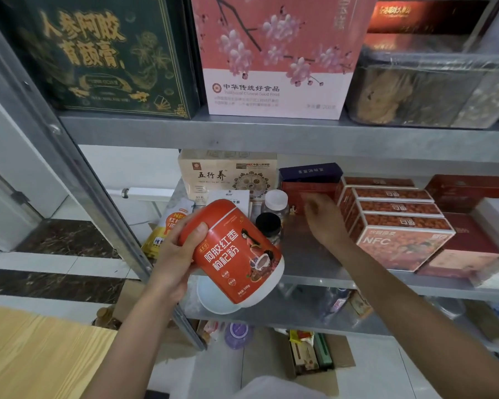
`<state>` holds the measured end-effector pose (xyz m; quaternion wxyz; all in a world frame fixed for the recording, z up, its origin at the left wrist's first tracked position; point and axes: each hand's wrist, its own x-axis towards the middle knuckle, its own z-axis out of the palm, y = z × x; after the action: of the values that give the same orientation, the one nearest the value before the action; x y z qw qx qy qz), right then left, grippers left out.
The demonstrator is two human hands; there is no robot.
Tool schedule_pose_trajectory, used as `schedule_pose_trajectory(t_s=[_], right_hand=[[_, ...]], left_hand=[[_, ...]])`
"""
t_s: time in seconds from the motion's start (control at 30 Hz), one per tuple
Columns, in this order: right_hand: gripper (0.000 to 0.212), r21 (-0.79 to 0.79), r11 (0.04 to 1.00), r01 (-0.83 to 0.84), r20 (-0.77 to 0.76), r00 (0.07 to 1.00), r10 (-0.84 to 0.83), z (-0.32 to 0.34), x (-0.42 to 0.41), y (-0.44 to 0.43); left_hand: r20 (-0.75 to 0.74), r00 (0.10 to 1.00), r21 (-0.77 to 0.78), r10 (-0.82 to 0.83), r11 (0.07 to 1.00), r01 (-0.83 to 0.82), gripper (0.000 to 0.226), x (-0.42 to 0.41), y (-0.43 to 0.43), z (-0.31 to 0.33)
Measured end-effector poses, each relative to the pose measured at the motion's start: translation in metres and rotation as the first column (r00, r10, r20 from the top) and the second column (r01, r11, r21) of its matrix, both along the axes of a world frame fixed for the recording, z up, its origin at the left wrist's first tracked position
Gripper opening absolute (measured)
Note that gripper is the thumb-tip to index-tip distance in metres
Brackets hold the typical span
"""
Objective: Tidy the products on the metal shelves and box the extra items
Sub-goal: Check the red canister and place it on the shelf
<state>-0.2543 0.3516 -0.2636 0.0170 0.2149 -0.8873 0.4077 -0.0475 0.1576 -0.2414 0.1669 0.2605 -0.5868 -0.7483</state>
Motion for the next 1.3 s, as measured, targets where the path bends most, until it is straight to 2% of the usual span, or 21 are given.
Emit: schedule_pose_trajectory(t_s=[0.07, 0.17, 0.23, 0.27, 0.4, 0.57, 0.67, 0.87, 1.0, 1.1, 1.23, 1.3], right_hand=[[0.042, 0.204, 0.978, -0.052, -0.150, 0.985, 0.083, -0.006, -0.021, -0.015], [0.077, 0.560, 0.827, -0.051, -0.131, 0.980, 0.149, -0.015, -0.050, -0.028], [0.084, 0.696, 0.718, -0.034, -0.134, 0.975, 0.177, -0.021, -0.062, -0.031], [0.084, 0.721, 0.693, -0.025, -0.132, 0.976, 0.173, -0.023, -0.066, -0.032], [0.078, 0.707, 0.700, 0.102, -0.242, 0.965, 0.104, -0.026, -0.070, -0.038], [0.047, 0.756, 0.625, 0.195, -0.308, 0.948, 0.078, -0.009, -0.073, -0.044], [0.042, 0.760, 0.619, 0.196, -0.338, 0.934, 0.119, 0.003, -0.074, -0.048], [0.044, 0.714, 0.650, 0.262, -0.470, 0.866, 0.167, 0.022, -0.070, -0.037], [0.043, 0.617, 0.724, 0.310, -0.610, 0.769, 0.191, 0.034, -0.062, -0.021], [0.041, 0.492, 0.813, 0.310, -0.754, 0.619, 0.220, 0.045, -0.052, -0.006], [0.056, 0.362, 0.871, 0.331, -0.864, 0.469, 0.181, 0.050, -0.048, 0.024], [0.053, 0.303, 0.905, 0.298, -0.897, 0.411, 0.164, 0.049, -0.047, 0.043]], left_hand=[[0.011, 1.000, -0.010, -0.015, 1.000, 0.016, 0.075, -0.002, 0.000, 0.000], [0.009, 0.999, -0.014, -0.049, 0.999, 0.049, 0.068, -0.004, -0.002, 0.000], [0.013, 0.997, -0.018, -0.070, 0.997, 0.070, 0.066, -0.004, -0.004, 0.000], [0.020, 0.997, -0.020, -0.076, 0.997, 0.076, 0.066, -0.004, -0.005, 0.000], [0.026, 0.996, -0.024, -0.086, 0.996, 0.086, 0.067, -0.004, -0.008, 0.000], [0.019, 0.994, -0.052, -0.108, 0.993, 0.109, 0.088, -0.002, -0.010, 0.003], [0.010, 0.993, -0.080, -0.120, 0.990, 0.120, 0.104, -0.002, -0.010, 0.005], [-0.010, 0.984, -0.093, -0.177, 0.980, 0.175, 0.093, -0.008, -0.004, 0.010], [-0.044, 0.973, -0.092, -0.225, 0.971, 0.221, 0.074, -0.012, 0.004, 0.012], [-0.052, 0.971, -0.128, -0.233, 0.966, 0.225, 0.059, -0.015, 0.012, 0.015], [-0.118, 0.960, -0.226, -0.254, 0.948, 0.223, 0.073, -0.018, 0.028, 0.019], [-0.147, 0.951, -0.296, -0.273, 0.929, 0.221, 0.067, -0.021, 0.038, 0.022]])
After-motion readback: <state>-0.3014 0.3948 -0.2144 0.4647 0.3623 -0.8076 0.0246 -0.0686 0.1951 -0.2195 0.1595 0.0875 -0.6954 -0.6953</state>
